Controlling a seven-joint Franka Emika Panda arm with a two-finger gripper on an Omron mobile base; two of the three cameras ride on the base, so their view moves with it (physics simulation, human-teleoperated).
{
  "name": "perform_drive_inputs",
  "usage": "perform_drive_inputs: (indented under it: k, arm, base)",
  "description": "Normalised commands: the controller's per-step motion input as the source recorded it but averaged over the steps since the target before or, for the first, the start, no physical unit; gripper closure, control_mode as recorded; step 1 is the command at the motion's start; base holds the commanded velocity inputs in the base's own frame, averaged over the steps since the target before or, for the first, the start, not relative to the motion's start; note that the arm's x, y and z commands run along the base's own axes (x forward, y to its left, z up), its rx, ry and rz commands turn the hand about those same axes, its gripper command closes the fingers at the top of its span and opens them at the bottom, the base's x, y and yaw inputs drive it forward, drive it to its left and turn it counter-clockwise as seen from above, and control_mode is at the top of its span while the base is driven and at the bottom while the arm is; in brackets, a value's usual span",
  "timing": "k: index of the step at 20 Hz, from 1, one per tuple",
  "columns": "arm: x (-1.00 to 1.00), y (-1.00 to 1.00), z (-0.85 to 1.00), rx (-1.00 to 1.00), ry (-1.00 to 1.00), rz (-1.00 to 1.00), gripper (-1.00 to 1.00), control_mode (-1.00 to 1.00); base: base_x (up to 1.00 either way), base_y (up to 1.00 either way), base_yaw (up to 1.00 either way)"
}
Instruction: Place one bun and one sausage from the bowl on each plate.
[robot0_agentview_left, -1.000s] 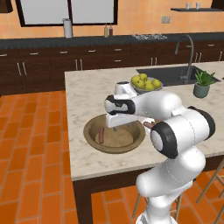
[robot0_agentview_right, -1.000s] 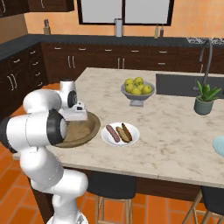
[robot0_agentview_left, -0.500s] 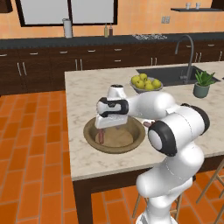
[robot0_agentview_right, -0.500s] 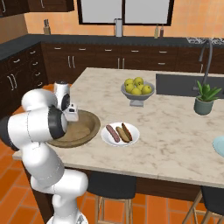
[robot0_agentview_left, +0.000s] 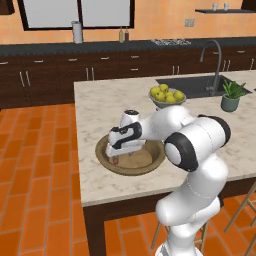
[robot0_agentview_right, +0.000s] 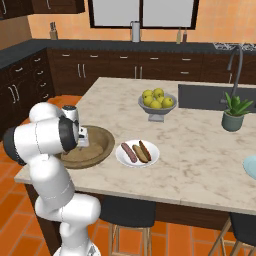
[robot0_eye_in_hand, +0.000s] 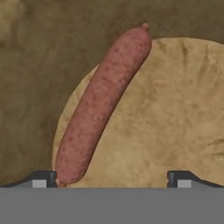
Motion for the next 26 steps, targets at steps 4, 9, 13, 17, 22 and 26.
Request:
perform_drive_inputs:
  k: [4, 9, 13, 17, 22, 26]
  arm:
    - [0.05, 0.16, -0.14, 0.0, 0.0, 0.0, -1.0, -1.0]
    - [0.12, 0.1, -0.08, 0.0, -0.02, 0.0, -1.0, -1.0]
    - [0.11, 0.0, 0.0, 0.0, -0.1, 0.0, -1.0, -1.0]
    - [0.0, 0.01, 0.06, 0.04, -0.07, 0.0, -1.0, -1.0]
    - [0.0, 0.01, -0.39, 0.0, -0.01, -0.04, -1.0, -1.0]
    - [0.0, -0.23, -0.02, 0.0, -0.01, -0.1, -1.0, -1.0]
  base:
    - [0.0, 0.0, 0.0]
    - [0.0, 0.0, 0.0]
    - [0.0, 0.0, 0.0]
    - [0.0, 0.0, 0.0]
    - [0.0, 0.0, 0.0]
    - [0.0, 0.0, 0.0]
